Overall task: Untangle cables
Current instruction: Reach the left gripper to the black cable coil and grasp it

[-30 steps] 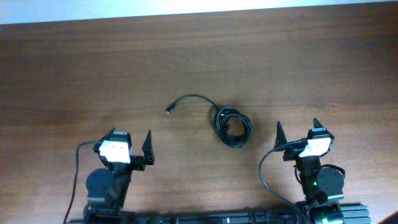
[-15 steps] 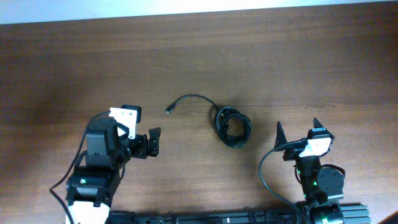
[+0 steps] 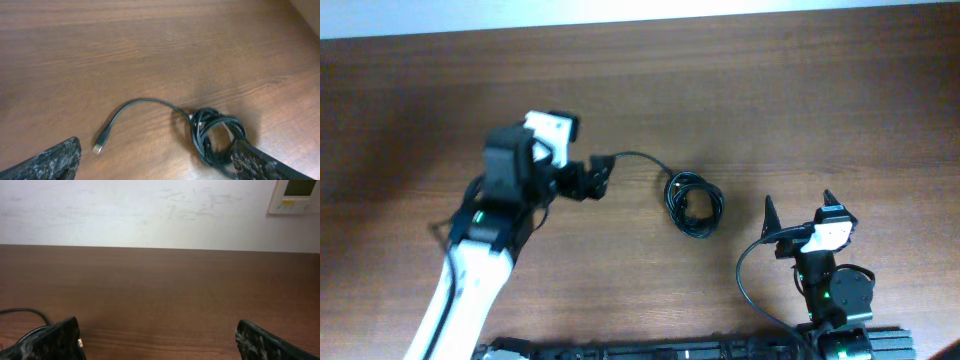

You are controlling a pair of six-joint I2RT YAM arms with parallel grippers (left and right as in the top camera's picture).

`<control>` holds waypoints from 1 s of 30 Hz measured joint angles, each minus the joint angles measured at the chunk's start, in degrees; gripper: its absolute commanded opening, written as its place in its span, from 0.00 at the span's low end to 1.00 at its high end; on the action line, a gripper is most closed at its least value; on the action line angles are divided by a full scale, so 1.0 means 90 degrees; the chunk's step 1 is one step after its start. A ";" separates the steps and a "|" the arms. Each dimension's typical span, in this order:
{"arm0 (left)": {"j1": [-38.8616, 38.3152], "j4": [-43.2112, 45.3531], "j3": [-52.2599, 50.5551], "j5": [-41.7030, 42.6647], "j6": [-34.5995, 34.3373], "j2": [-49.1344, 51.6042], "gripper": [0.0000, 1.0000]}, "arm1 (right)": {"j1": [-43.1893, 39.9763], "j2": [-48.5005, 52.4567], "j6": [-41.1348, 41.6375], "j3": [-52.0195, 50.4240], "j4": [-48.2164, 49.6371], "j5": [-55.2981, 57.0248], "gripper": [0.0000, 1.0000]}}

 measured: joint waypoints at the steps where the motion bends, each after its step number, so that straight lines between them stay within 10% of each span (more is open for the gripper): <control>1: -0.0270 -0.0015 0.0413 -0.0114 0.0046 0.0590 0.95 | 0.0000 -0.0002 0.0005 0.0000 0.0000 -0.0002 0.99; 13: -0.2142 0.0986 0.0860 -0.0588 0.0821 0.4148 0.71 | 0.0000 0.0005 0.0002 0.0000 0.0000 -0.0002 0.99; 21: -0.2419 0.1190 0.0867 -0.0515 0.0886 0.4401 0.03 | 0.0000 0.0005 0.0002 0.0000 0.0000 -0.0002 0.99; 30: -0.2407 0.1149 0.0899 -0.0469 0.0889 0.4401 0.00 | 0.0000 0.0005 -0.0002 0.0000 0.0000 -0.0002 0.98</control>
